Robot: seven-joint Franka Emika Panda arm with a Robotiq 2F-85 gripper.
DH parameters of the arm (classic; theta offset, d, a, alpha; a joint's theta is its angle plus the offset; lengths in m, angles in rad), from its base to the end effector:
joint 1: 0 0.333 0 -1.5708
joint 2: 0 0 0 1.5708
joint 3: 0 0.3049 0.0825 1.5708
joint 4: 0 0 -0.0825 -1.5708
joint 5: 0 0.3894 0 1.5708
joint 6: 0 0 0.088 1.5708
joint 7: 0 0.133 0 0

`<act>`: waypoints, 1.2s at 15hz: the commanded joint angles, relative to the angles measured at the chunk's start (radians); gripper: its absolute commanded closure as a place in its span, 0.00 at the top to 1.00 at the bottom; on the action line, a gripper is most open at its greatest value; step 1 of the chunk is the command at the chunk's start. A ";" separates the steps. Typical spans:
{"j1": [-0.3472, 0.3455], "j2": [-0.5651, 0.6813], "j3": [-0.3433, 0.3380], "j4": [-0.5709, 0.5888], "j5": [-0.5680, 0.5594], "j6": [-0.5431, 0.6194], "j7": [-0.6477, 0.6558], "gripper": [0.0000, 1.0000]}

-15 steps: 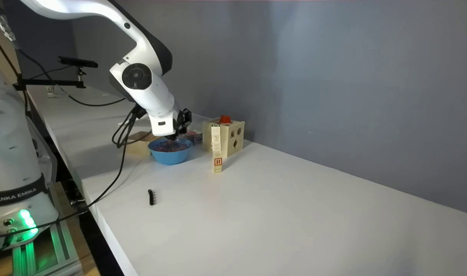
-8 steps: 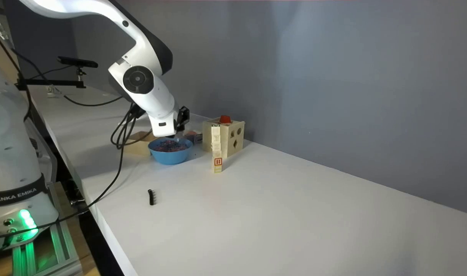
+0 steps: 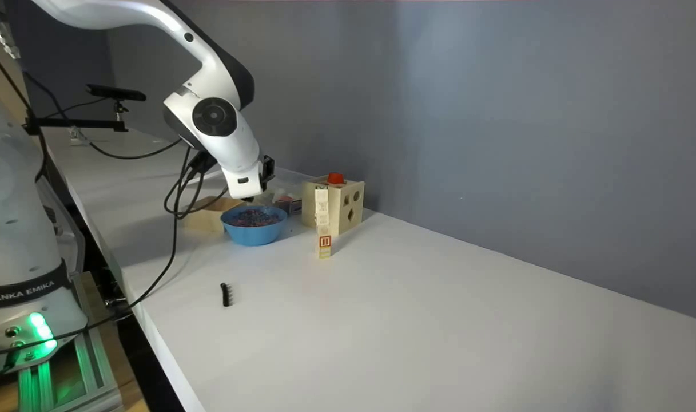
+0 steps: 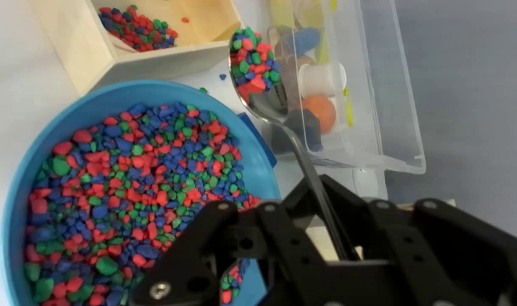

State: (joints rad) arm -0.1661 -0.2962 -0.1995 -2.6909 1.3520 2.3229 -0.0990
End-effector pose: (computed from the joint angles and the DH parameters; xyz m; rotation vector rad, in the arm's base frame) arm 0.4015 -0.1091 0.2996 -1.7302 1.3259 -0.1542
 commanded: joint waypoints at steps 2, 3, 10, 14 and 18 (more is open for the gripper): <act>0.001 -0.010 0.054 -0.003 -0.043 -0.021 -0.016 0.02; 0.004 -0.014 0.066 -0.004 -0.059 -0.021 -0.012 0.02; 0.066 -0.099 0.191 -0.050 -0.203 0.199 -0.072 0.02; 0.122 -0.144 0.212 -0.059 -0.178 0.273 -0.133 0.02; 0.129 -0.160 0.218 -0.054 -0.160 0.311 -0.123 0.02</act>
State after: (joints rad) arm -0.0377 -0.4078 0.0133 -2.7219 1.1710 2.6032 -0.2210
